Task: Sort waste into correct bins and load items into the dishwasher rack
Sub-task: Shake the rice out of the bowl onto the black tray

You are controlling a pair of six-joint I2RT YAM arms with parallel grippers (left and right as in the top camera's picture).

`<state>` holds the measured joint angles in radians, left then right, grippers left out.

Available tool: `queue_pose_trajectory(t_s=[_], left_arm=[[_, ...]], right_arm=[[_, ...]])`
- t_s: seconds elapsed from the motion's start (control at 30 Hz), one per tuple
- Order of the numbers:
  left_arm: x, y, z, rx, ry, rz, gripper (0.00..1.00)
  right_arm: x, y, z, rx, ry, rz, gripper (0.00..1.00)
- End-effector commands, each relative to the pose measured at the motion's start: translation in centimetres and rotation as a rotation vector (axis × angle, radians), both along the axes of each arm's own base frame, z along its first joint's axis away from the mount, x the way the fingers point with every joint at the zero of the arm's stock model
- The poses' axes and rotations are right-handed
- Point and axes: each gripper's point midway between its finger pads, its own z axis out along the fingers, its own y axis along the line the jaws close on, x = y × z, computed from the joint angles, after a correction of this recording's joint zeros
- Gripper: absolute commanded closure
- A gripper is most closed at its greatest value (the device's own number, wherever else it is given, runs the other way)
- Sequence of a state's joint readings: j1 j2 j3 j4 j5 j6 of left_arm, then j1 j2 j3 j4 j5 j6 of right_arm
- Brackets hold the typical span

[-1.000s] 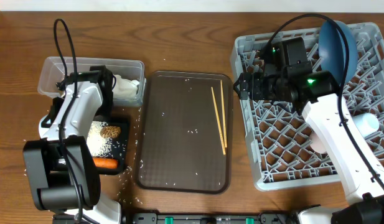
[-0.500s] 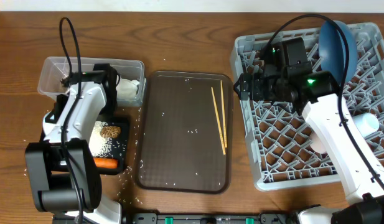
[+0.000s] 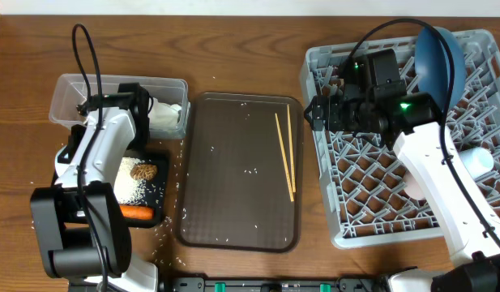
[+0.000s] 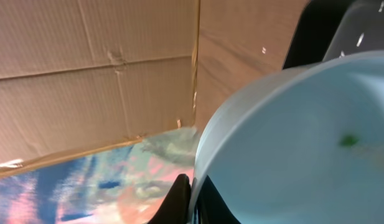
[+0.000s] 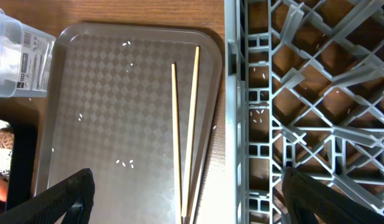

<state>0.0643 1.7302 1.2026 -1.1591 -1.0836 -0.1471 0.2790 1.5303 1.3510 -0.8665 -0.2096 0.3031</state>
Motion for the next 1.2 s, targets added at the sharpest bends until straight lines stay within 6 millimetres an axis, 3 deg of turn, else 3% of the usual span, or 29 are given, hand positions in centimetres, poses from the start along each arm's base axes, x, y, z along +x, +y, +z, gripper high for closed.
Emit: queue_pose_trajectory(t_s=[0.0,0.1,0.2,0.27,0.33,0.37,0.43,0.53,0.6,0.7,0.8,1.0,1.03,1.13,1.17], left_arm=[[0.2,0.2,0.9,0.035,-0.109,0.024,0.94],[-0.1,0.2,1.1,0.024,0.010,-0.021,0.94],[0.6,0.1,1.0,0.025,-0.021,-0.029,0.94],[0.0,-0.2,1.7,0.033,0.061,-0.057,0.94],[0.9,-0.4,1.6,0.051,-0.143,-0.005,0.94],[1.1,-0.4,1.2,0.032,-0.151,-0.001,0.94],[0.7,-0.3,1.5,0.033,-0.007,-0.052,0.94],[1.0,-0.1,1.8,0.058,-0.058,-0.043,0.94],[0.4,0.0,2.6,0.086,0.027,-0.068,0.94],[1.4,-0.3,2.5,0.091,-0.181,-0.020,0.94],[0.7,-0.4,2.6,0.081,-0.031,-0.061,0.94],[0.5,-0.6,2.8,0.087,-0.078,-0.048,0.94],[1.1,-0.7,2.5,0.080,-0.169,-0.024,0.94],[0.7,-0.6,1.8,0.031,-0.072,-0.041,0.94],[1.0,-0.7,1.4,0.027,-0.139,-0.019,0.94]], right_arm=[[0.0,0.0,0.9,0.005,-0.025,0.010,0.10],[0.1,0.0,0.9,0.006,-0.028,0.010,0.10],[0.1,0.0,0.9,0.006,-0.028,0.010,0.10],[0.1,0.0,0.9,0.006,-0.028,0.010,0.10],[0.1,0.0,0.9,0.006,-0.028,0.010,0.10],[0.1,0.0,0.9,0.006,-0.029,0.010,0.10],[0.1,0.0,0.9,0.006,-0.026,0.010,0.10],[-0.2,-0.1,0.8,0.002,-0.016,0.010,0.10],[-0.1,-0.1,0.8,0.003,-0.018,0.010,0.10],[-0.1,-0.1,0.8,0.003,-0.018,0.010,0.11],[-0.1,0.0,0.8,0.004,-0.020,0.010,0.11],[-0.1,-0.1,0.8,0.003,-0.017,0.010,0.11],[-0.1,-0.1,0.8,0.003,-0.017,0.010,0.11],[-0.1,-0.1,0.8,0.003,-0.017,0.010,0.11],[-0.2,-0.1,0.7,0.002,-0.013,0.010,0.11]])
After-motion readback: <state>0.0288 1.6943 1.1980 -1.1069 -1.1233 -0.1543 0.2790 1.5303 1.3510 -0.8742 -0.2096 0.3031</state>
